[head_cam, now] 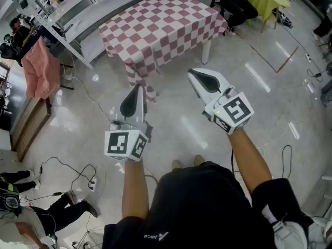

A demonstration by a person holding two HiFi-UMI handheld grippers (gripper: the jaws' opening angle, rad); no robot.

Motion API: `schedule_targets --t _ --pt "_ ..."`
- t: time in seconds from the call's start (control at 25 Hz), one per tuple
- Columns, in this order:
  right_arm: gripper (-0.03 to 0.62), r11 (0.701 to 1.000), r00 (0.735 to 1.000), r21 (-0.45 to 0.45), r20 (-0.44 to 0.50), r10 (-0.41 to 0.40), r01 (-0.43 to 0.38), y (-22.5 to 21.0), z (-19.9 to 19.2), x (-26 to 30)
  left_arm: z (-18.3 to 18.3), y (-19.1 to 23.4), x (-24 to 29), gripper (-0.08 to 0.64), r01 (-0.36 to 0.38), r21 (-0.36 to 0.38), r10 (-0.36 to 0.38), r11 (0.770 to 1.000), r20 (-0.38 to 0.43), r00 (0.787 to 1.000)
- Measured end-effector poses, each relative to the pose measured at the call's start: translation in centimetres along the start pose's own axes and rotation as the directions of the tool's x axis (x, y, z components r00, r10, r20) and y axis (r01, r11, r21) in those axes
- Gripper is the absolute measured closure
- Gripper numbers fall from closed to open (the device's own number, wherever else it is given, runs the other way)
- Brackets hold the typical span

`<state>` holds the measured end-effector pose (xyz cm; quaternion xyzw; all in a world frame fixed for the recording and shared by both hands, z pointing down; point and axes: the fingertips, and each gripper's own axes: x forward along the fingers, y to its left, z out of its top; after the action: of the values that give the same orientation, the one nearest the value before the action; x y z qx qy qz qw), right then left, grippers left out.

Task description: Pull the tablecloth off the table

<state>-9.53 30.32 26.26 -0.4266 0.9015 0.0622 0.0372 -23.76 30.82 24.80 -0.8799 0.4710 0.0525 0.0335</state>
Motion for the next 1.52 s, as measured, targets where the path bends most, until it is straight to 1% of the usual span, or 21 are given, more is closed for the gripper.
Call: schedule_targets --t 0.2,0.36,0.56,0.76,0.92,1.0,1.08,1.2,1.24,1.32,1.4,1.52 --pt "0.592 1.0 1.0 0.004 0.01 0.018 -0.018 -0.5 0.1 -0.3 -0.1 -0.5 0.7 0.549 -0.002 0.002 0.002 1.0 -0.001 1.0" --pt "0.592 1.0 1.0 0.007 0.02 0.014 -0.014 -1.4 0.2 -1.0 -0.1 -1.1 1.3 0.551 -0.013 0.006 0.013 1.0 -0.002 1.0" --pt "0.591 1.0 0.999 0.003 0.032 0.019 -0.019 -3.5 0.4 -2.2 0.0 -2.2 2.8 0.549 -0.027 0.018 0.027 0.999 0.006 1.0" --pt "0.591 0.999 0.999 -0.014 0.04 0.034 -0.034 -6.6 1.2 -3.6 0.6 -4.2 5.0 0.549 -0.05 0.037 0.05 0.998 0.008 0.999" --pt "0.592 1.0 0.999 -0.02 0.046 0.009 -0.008 -7.9 -0.6 -2.7 -1.2 -3.0 6.0 0.549 -0.045 0.03 0.044 0.999 0.019 0.999" --pt "0.592 1.0 0.999 -0.014 0.046 0.001 -0.001 -8.7 -0.5 -2.4 -1.1 -2.8 6.7 0.551 -0.044 0.024 0.044 0.999 0.022 0.999" --pt "0.591 1.0 0.999 -0.001 0.044 0.007 -0.007 -11.2 0.8 -0.9 0.3 -2.2 9.6 0.549 -0.051 0.026 0.05 0.998 0.018 0.999" --pt "0.591 1.0 0.999 0.007 0.026 0.029 -0.029 -15.8 1.9 5.6 2.0 2.5 15.8 0.551 -0.076 0.021 0.076 0.997 0.013 0.997" --pt "0.591 0.999 0.999 0.003 0.019 0.035 -0.035 -17.0 1.9 7.3 2.1 3.9 17.3 0.549 -0.086 0.016 0.085 0.996 0.016 0.996" --pt "0.591 0.999 0.999 -0.009 0.013 0.036 -0.036 -18.5 1.2 8.1 1.3 4.5 18.9 0.549 -0.094 0.013 0.094 0.995 0.024 0.995" --pt "0.591 0.999 0.999 -0.025 0.019 0.027 -0.026 -18.1 0.2 7.1 0.2 3.8 18.2 0.551 -0.092 0.025 0.091 0.995 0.034 0.995" --pt "0.592 0.999 1.0 -0.044 0.023 0.021 -0.02 -14.9 -1.3 7.1 -1.4 4.8 15.1 0.549 -0.085 0.047 0.083 0.995 0.046 0.995"
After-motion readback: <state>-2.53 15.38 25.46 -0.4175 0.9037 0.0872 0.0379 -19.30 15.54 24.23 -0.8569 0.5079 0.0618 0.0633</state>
